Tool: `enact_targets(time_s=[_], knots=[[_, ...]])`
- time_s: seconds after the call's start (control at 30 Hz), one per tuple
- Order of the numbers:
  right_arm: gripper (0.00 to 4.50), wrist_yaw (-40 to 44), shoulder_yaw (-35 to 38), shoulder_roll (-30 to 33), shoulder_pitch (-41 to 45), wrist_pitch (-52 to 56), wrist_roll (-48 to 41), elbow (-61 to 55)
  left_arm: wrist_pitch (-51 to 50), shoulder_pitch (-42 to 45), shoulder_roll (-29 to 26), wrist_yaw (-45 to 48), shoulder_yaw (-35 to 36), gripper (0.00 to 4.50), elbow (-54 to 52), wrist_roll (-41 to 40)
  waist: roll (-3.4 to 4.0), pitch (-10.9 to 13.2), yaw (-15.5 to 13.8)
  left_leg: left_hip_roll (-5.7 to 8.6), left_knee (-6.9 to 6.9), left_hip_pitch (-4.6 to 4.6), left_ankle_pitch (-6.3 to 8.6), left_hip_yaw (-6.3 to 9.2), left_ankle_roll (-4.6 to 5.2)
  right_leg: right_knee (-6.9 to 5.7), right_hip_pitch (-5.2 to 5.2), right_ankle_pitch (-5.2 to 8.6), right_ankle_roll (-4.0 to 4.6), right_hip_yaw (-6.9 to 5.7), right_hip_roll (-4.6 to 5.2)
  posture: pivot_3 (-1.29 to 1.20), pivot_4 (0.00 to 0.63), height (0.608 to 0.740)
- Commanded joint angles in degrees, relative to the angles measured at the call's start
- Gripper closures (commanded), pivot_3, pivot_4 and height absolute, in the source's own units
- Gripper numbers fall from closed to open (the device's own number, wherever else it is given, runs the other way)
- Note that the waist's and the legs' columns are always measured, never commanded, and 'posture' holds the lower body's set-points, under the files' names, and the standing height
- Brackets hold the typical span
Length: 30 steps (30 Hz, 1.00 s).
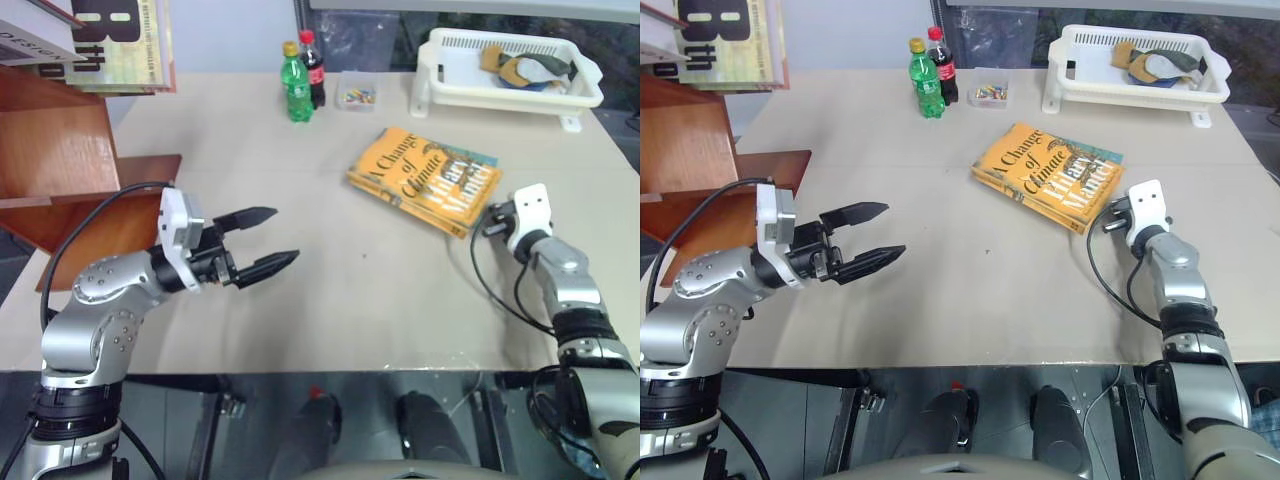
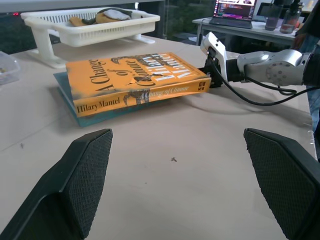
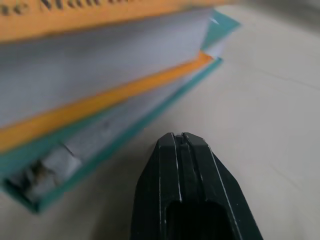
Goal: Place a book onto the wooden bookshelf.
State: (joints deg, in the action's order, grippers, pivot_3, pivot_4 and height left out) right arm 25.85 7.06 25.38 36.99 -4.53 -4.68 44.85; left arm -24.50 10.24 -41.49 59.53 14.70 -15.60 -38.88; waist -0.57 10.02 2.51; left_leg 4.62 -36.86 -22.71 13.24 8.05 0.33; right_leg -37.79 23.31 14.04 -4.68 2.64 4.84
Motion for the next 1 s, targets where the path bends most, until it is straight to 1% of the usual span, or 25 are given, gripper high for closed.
enact_targets(time_s=[0.03,0.13,0.3,0.4,0.5,0.63,0.73,0.83,0.93,1.0], knots=[[4.44,6.0,-0.1,-2.6,-0.3,-5.1,-2.8,0.4,0.4,-1.1,-0.6,-0.8,3.0,0.00,-2.9,-1.6,-0.01,0.0,0.2,-0.06,0.00,0.01,0.01,-0.01,0.01,0.00,0.00,0.00,0.00,0.02,-0.05,0.00,0.150,0.740],[4.44,12.1,-0.6,-4.5,-3.3,-5.5,-6.0,-5.5,0.6,-1.7,-0.7,-1.0,3.5,0.00,-2.9,-1.8,-0.01,0.0,0.3,-0.26,0.01,0.05,0.10,-0.08,0.15,-0.05,0.02,-0.01,0.02,0.10,-0.21,0.00,0.150,0.740],[4.44,16.7,-2.2,-7.0,-7.2,-2.6,-8.8,-14.4,1.0,-1.5,-0.8,-0.9,3.5,0.00,-2.4,-1.7,0.00,0.0,0.0,-0.34,0.01,0.05,0.12,-0.15,0.17,-0.11,0.12,-0.07,0.10,0.19,-0.29,0.00,0.150,0.740],[4.44,19.4,-4.8,-8.3,-11.4,2.5,-11.2,-23.7,1.2,-0.9,-1.0,-0.4,3.4,0.00,-1.7,-1.5,0.01,0.0,0.0,-0.37,0.02,0.05,0.12,-0.19,0.17,-0.16,0.18,-0.08,0.11,0.25,-0.32,0.00,0.150,0.740],[4.44,20.2,-6.9,-8.6,-15.5,7.4,-12.7,-32.2,1.4,-0.5,-0.9,-0.1,3.2,0.00,-1.2,-1.3,0.01,0.0,-0.1,-0.40,0.03,0.03,0.12,-0.22,0.17,-0.18,0.24,-0.08,0.11,0.30,-0.33,0.00,0.150,0.740],[4.44,17.1,-6.2,-7.5,-20.6,12.3,-13.6,-42.3,1.3,0.0,-0.9,-0.1,3.0,0.00,-1.0,-1.2,0.01,0.0,-0.3,-0.40,0.04,0.03,0.13,-0.27,0.17,-0.17,0.26,-0.08,0.11,0.34,-0.32,0.00,0.150,0.740],[4.44,14.8,-3.8,-4.2,-24.7,16.4,-13.6,-49.0,1.6,0.3,-0.9,0.2,2.9,0.00,-0.3,-1.0,0.01,0.0,-0.7,-0.40,0.04,0.01,0.14,-0.27,0.17,-0.17,0.27,-0.08,0.11,0.33,-0.31,0.00,0.150,0.740],[4.44,13.7,-1.5,-1.3,-27.4,19.1,-14.5,-53.1,2.0,0.4,-0.7,0.4,2.9,0.00,0.1,-0.8,0.01,0.0,-0.7,-0.38,0.04,0.00,0.14,-0.29,0.18,-0.15,0.28,-0.08,0.10,0.33,-0.30,0.00,0.150,0.740],[4.44,7.9,1.9,2.4,-25.4,19.8,-10.1,-49.6,2.3,0.5,-0.3,0.1,2.3,0.00,0.4,-0.4,0.01,0.0,-0.5,-0.42,0.05,0.00,0.14,-0.34,0.18,-0.16,0.29,-0.08,0.11,0.37,-0.32,0.00,0.150,0.740],[4.44,1.6,3.7,5.0,-17.0,17.4,-6.1,-37.8,2.4,0.9,0.0,-0.2,1.3,0.00,0.8,0.1,0.01,0.0,-0.2,-0.43,0.04,0.04,0.14,-0.42,0.18,-0.16,0.27,-0.09,0.10,0.41,-0.33,0.00,0.150,0.740]])
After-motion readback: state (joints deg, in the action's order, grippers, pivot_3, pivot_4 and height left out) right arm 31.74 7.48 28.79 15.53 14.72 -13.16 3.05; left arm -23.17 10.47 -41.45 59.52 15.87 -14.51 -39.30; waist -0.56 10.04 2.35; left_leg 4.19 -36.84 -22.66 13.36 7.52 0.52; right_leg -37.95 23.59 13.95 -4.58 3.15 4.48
